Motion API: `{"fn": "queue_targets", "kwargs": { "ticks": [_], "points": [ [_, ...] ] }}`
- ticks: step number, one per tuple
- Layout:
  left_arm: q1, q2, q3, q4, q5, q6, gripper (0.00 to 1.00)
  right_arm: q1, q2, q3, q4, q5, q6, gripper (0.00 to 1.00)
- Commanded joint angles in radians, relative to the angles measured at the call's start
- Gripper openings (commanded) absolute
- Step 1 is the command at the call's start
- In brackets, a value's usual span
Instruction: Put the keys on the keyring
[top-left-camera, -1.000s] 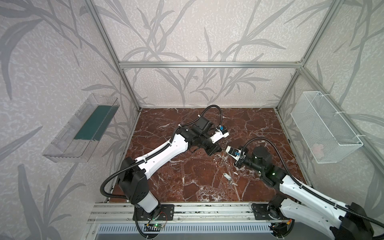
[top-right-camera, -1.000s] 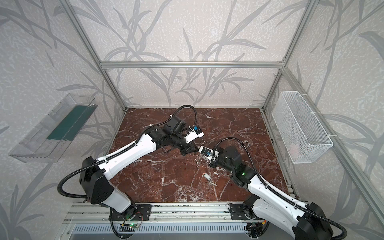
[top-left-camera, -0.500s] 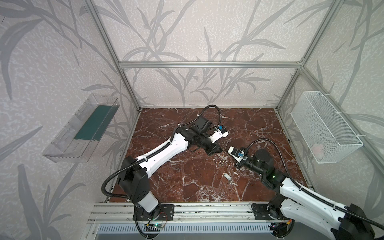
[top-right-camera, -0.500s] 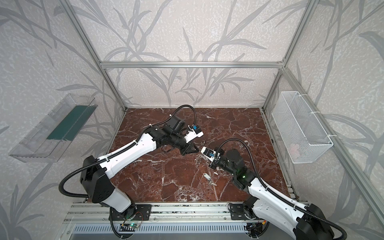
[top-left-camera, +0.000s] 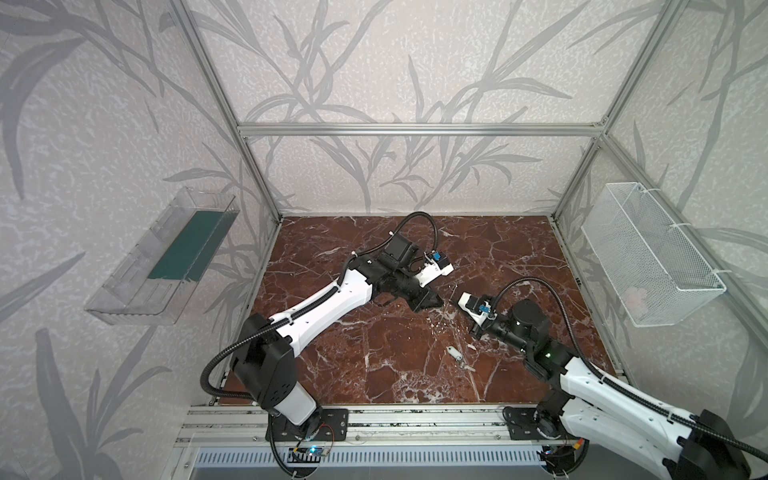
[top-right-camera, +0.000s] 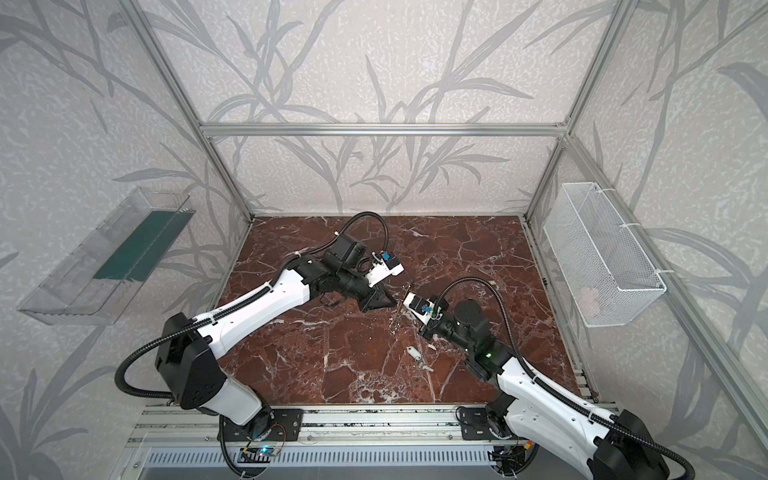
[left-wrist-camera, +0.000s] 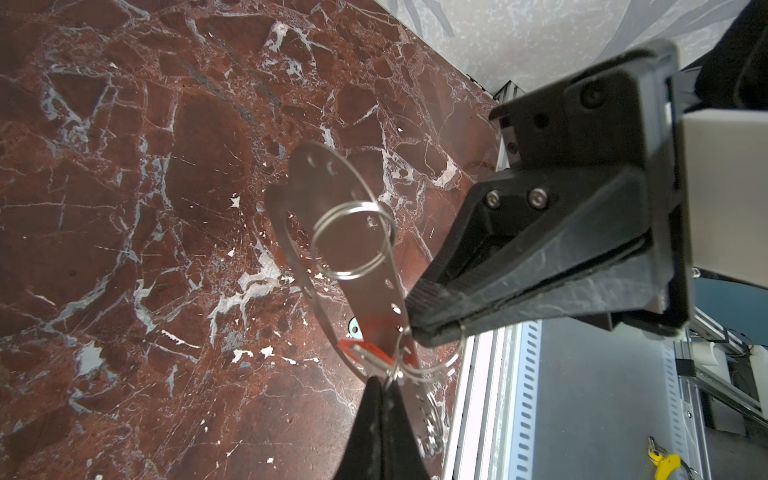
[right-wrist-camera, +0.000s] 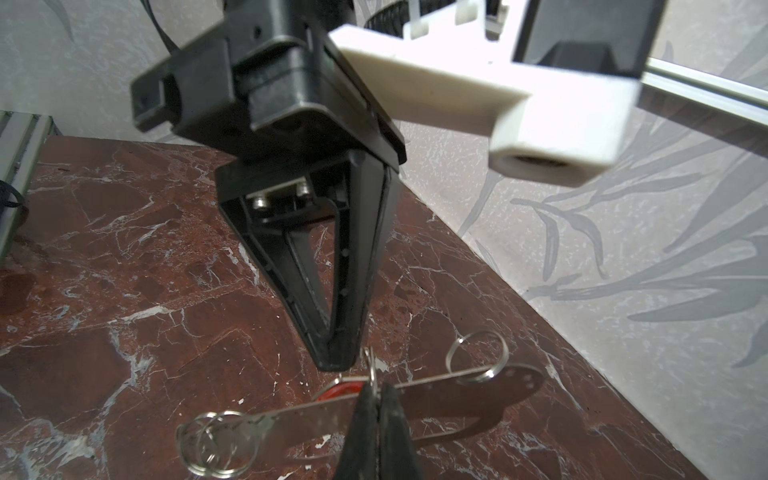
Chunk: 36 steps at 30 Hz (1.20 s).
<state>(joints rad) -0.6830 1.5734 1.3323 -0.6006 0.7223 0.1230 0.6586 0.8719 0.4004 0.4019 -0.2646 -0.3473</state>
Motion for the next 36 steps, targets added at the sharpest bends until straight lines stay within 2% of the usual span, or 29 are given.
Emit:
{"fn": "queue_targets", "kwargs": {
  "ticks": [1,4,9,12,16,19,24,36],
  "points": [
    [0.009,-0.065,-0.053,0.024,-0.053,0.02,0.21,-0.028,0.002,0.01,0.12,-0.088,0.061,0.0],
    [0.009,-0.149,-0.108,0.098,-0.129,0.069,0.29,-0.033,0.019,0.017,0.113,-0.131,0.069,0.0],
    [0.01,-0.309,-0.223,0.213,-0.186,0.234,0.27,-0.049,0.061,0.046,0.097,-0.214,0.069,0.0],
    [0.012,-0.369,-0.265,0.268,-0.224,0.293,0.24,-0.056,0.089,0.064,0.098,-0.259,0.067,0.0],
    [0.012,-0.378,-0.278,0.296,-0.184,0.318,0.23,-0.062,0.118,0.085,0.106,-0.295,0.07,0.0],
    [0.01,-0.366,-0.278,0.274,-0.102,0.398,0.23,-0.064,0.136,0.101,0.109,-0.322,0.077,0.0],
    [0.011,-0.368,-0.308,0.346,-0.089,0.385,0.23,-0.066,0.168,0.129,0.11,-0.41,0.087,0.0],
    [0.01,-0.364,-0.317,0.315,-0.011,0.423,0.23,-0.065,0.188,0.151,0.111,-0.435,0.102,0.0]
  ]
}}
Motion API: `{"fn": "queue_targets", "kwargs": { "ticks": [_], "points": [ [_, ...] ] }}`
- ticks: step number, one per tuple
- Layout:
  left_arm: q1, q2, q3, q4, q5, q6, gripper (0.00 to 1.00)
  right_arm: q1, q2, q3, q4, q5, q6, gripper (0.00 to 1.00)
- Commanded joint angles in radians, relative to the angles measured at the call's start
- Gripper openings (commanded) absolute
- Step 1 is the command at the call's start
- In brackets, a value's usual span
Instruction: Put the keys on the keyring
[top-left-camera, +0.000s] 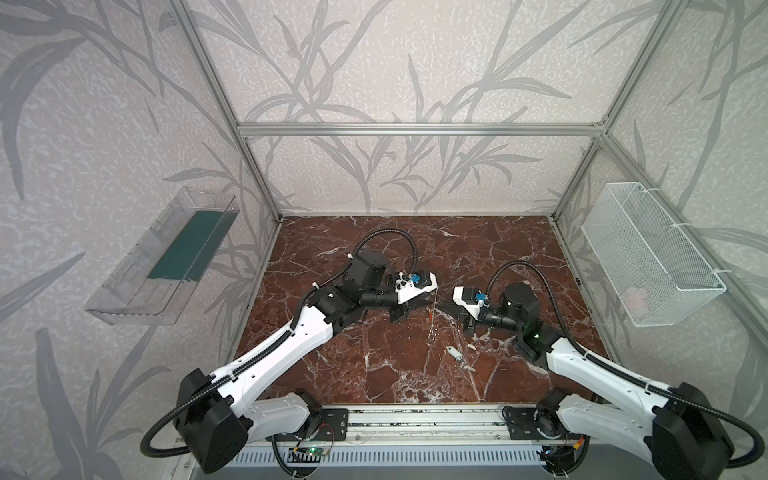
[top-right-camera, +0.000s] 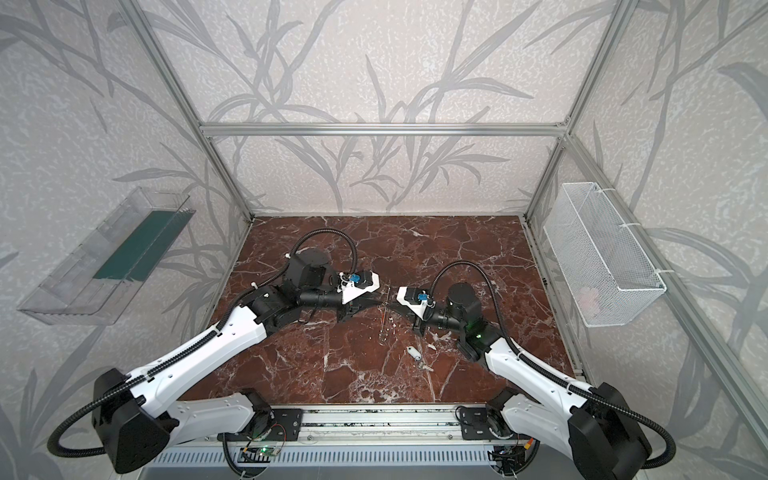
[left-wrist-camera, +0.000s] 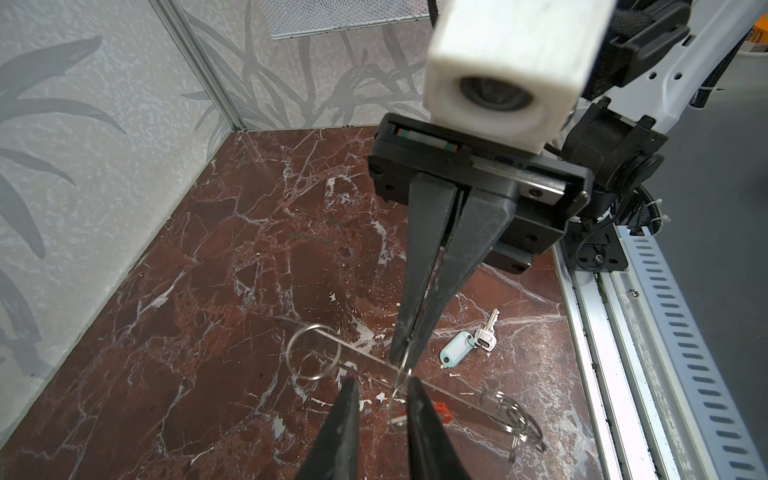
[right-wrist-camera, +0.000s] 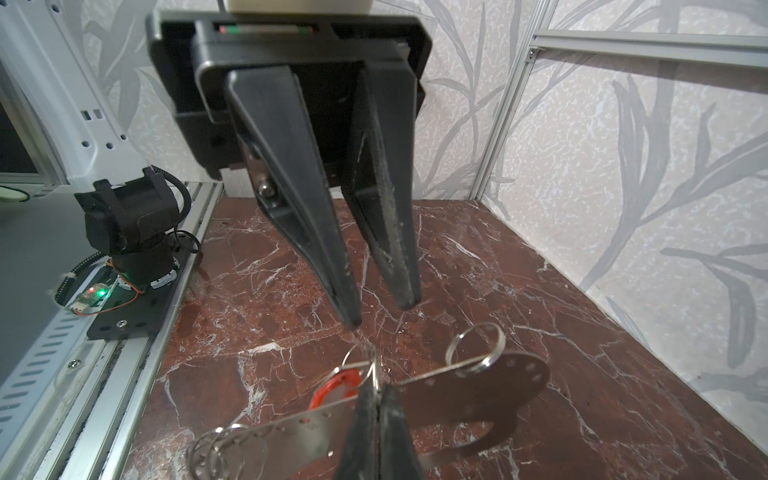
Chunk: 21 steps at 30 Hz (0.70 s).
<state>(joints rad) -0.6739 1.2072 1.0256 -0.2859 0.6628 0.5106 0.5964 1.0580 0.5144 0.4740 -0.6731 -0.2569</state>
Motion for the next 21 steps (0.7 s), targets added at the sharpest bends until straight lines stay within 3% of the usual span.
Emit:
{"fn": "queue_targets", "kwargs": {
  "ticks": [1,16,21],
  "points": [
    [0.0,0.002,-0.01,-0.005,0.053,0.042,0.23,-0.003,0.002,0.038,0.038,-0.028,0.012,0.0],
    [-0.004,0.028,-0.004,-0.029,0.052,0.069,0.22,-0.003,0.002,0.041,0.048,-0.046,0.018,0.0],
    [-0.013,0.039,0.008,-0.029,0.053,0.073,0.07,-0.001,0.008,0.045,0.05,-0.057,0.029,0.0]
  ]
}}
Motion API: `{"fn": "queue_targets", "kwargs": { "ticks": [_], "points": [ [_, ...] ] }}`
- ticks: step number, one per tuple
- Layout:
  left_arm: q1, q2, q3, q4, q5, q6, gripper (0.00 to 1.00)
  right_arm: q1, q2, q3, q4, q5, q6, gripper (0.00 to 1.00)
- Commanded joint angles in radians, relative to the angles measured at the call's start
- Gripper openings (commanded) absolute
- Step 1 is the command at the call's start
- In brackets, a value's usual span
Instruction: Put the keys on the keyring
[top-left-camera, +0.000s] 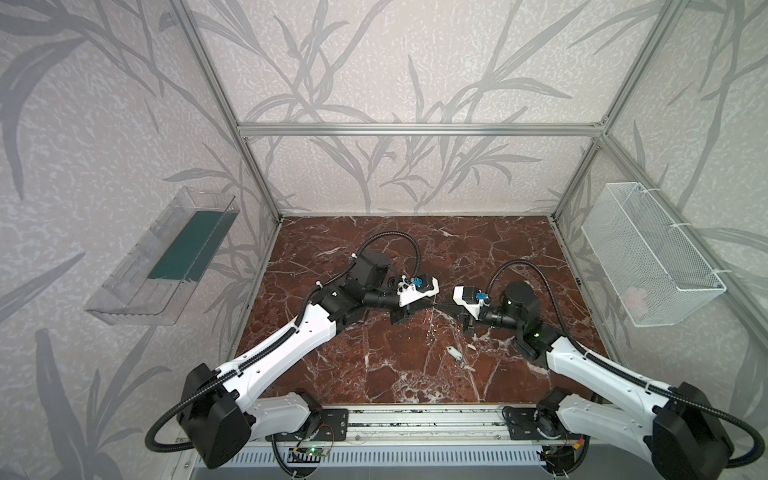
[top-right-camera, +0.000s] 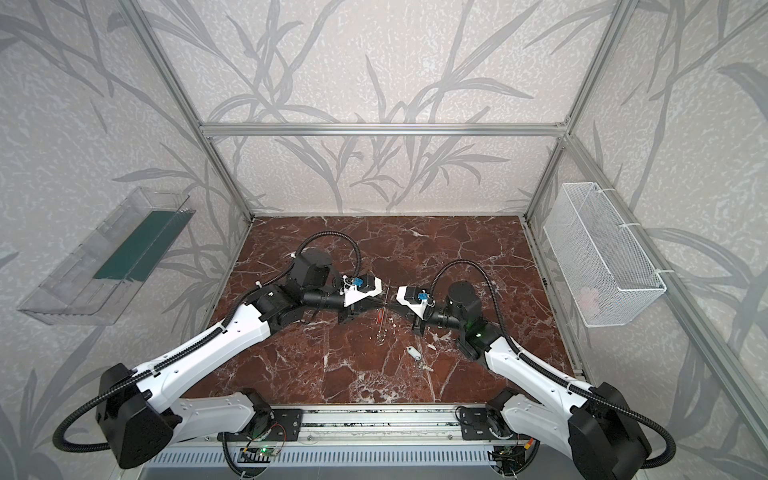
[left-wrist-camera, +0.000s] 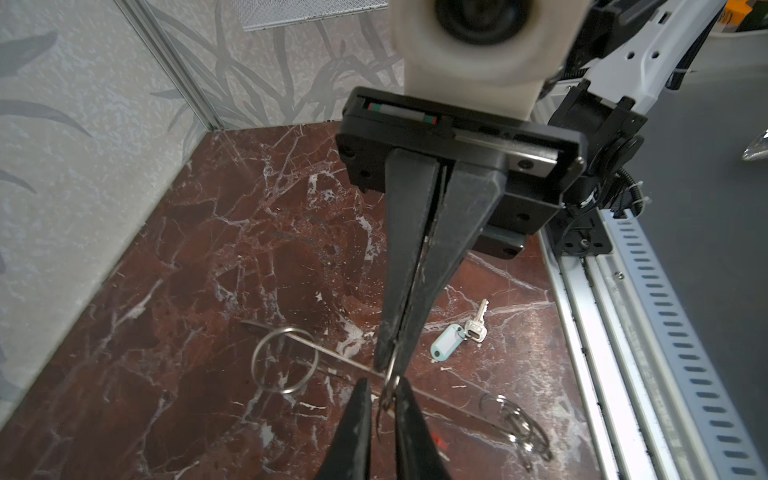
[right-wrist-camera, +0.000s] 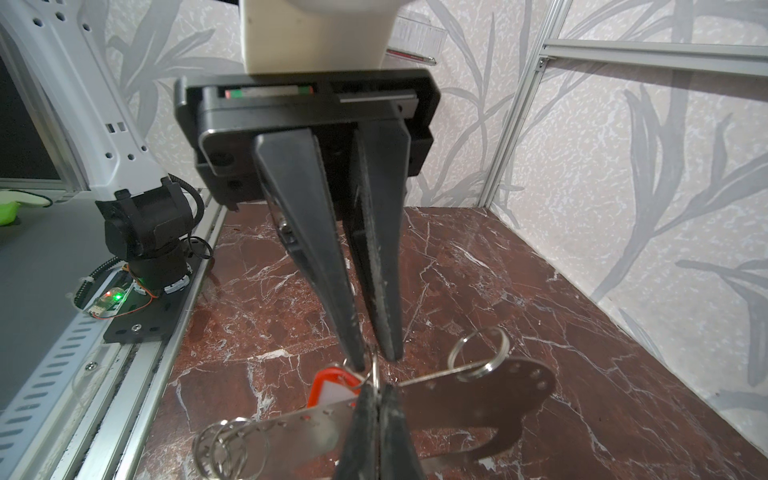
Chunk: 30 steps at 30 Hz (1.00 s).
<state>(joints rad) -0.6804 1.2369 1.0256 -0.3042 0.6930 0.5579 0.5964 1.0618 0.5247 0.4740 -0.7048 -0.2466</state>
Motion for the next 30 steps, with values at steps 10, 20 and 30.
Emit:
{"fn": "queue_targets", "kwargs": {
  "ticks": [10,20,30],
  "points": [
    [-0.01,0.057,0.15,-0.217,-0.05,0.046,0.0,0.013,-0.077,0.043,-0.117,0.229,-0.05,0.42],
    [-0.014,0.175,0.359,-0.473,-0.117,0.046,0.0,0.03,-0.149,0.102,-0.351,0.256,-0.265,0.32],
    [-0.06,0.21,0.437,-0.542,-0.175,0.052,0.0,0.042,-0.095,0.132,-0.309,0.173,-0.235,0.28]
  ]
}}
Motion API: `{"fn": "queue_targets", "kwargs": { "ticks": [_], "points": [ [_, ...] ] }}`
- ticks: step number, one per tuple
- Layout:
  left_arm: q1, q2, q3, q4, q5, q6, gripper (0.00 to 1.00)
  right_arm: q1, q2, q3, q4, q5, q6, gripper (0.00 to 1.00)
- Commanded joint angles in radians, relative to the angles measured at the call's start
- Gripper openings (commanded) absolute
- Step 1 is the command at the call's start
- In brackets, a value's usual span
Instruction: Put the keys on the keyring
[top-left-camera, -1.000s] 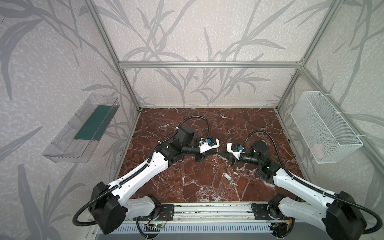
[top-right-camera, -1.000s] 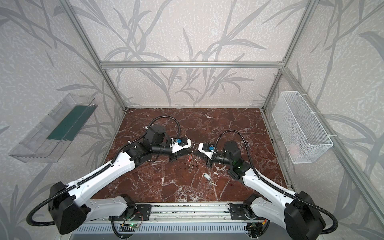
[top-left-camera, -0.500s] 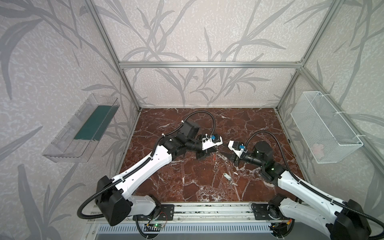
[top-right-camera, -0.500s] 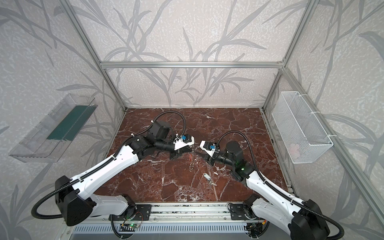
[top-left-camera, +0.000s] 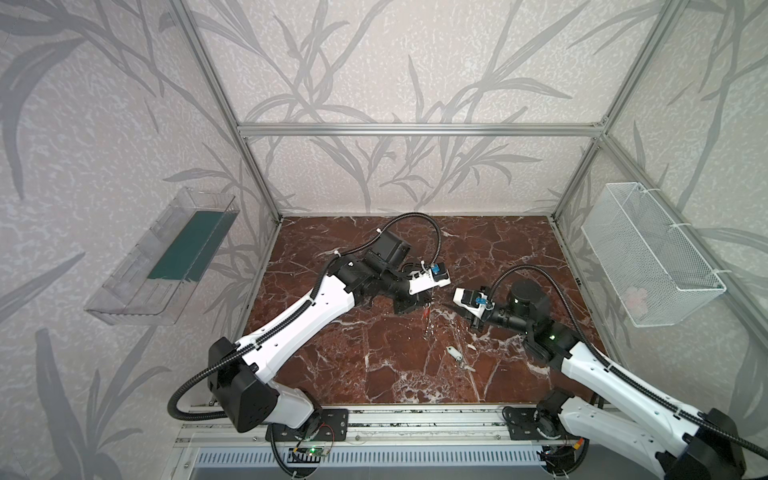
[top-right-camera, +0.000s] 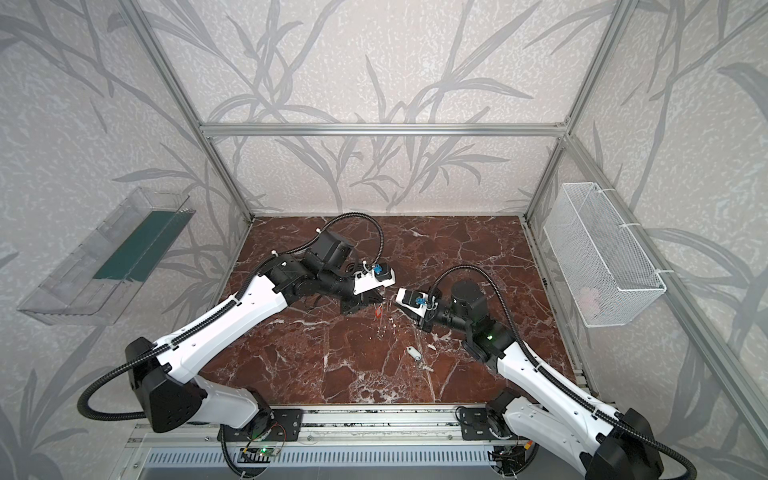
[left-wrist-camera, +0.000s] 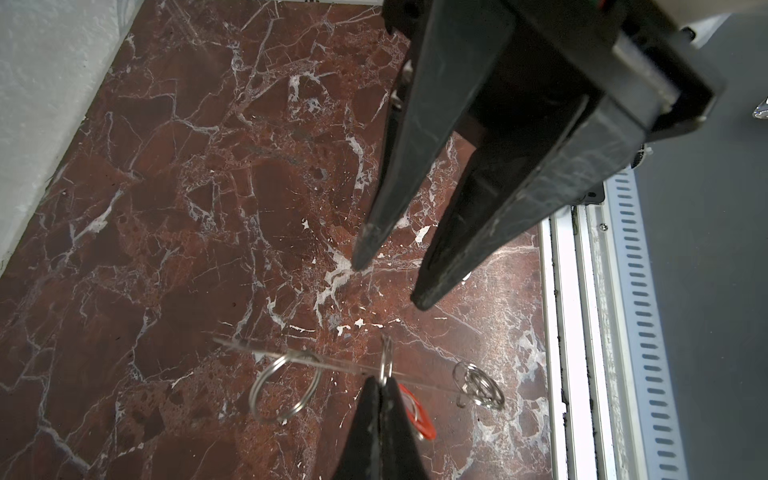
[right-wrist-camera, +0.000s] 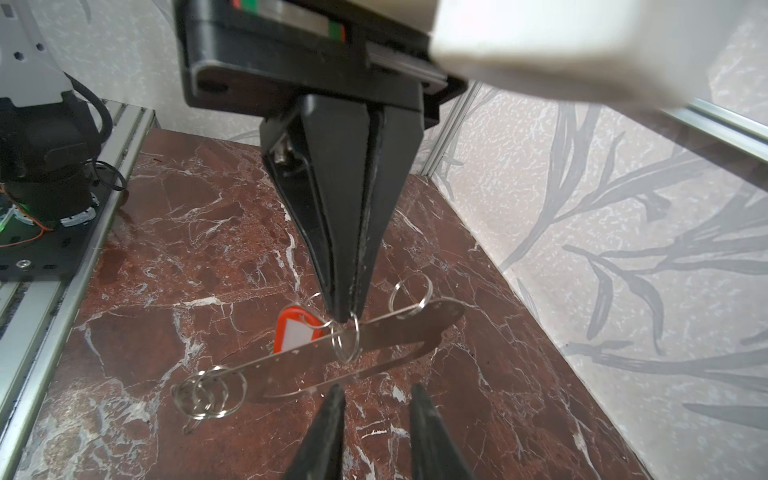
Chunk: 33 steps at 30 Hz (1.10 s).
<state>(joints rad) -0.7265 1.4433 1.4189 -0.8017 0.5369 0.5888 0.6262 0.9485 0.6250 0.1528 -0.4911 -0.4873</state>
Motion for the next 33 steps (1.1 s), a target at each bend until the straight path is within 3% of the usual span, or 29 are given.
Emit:
{"fn": "queue_targets", "kwargs": {
  "ticks": [1,13,16,28,33],
  "points": [
    [-0.019,0.006,0.048,-0.046,-0.024,0.021,0.0,0.016,0.025,0.032,0.02,-0.044,0.008,0.27],
    [-0.047,0.017,0.068,-0.075,-0.059,0.036,0.0,0.025,0.042,0.004,0.115,-0.055,0.068,0.2],
    [-0.05,0.018,0.074,-0.084,-0.061,0.041,0.0,0.024,0.051,0.004,0.108,-0.065,0.075,0.15],
    [-0.056,-0.01,0.053,-0.042,-0.06,0.057,0.0,0.024,0.085,0.016,0.084,-0.08,0.103,0.2],
    [-0.059,-0.015,0.042,-0.028,-0.058,0.061,0.0,0.025,0.094,0.015,0.092,-0.09,0.11,0.07]
  ]
}}
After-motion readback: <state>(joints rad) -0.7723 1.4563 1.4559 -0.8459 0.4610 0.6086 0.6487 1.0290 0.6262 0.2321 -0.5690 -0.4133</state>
